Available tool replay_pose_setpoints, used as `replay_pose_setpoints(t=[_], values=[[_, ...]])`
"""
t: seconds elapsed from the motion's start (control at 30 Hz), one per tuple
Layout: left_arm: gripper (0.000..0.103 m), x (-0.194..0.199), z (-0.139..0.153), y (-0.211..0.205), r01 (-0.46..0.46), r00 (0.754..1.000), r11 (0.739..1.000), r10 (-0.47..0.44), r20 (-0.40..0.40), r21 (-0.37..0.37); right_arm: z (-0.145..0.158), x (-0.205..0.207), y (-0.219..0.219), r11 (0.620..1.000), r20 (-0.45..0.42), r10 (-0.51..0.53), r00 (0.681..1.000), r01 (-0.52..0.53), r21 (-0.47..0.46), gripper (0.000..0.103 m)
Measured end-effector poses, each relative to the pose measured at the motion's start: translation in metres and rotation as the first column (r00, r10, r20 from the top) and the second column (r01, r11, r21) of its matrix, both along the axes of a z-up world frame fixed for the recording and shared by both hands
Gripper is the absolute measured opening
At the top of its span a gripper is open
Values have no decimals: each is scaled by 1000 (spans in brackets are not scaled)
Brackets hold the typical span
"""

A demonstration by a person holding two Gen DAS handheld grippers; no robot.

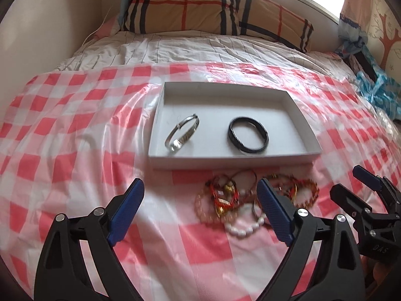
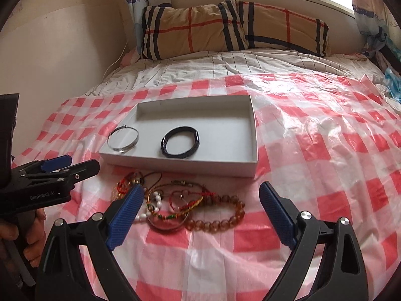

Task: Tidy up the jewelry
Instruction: 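Carry both bracelets into the white box and open both tools, then reach both tools back to the red string bracelets in the pile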

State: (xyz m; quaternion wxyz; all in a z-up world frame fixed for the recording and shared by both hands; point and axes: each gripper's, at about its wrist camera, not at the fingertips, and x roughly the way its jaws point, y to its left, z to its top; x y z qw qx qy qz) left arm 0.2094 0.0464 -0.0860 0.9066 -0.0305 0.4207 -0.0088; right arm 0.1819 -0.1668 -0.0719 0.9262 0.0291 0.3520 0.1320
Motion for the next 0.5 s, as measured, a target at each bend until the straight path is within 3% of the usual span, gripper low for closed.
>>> replay_pose_setpoints(t=[0.3,0.5], values=[[90,-3,-19,7,-16,999,1000,18,-48,22,-22,3,-18,995,-52,-77,996,74,-65,90],[90,5,-28,16,-34,995,999,32,-97,-18,-35,13,-27,991,-99,-108,989,99,-90,90]])
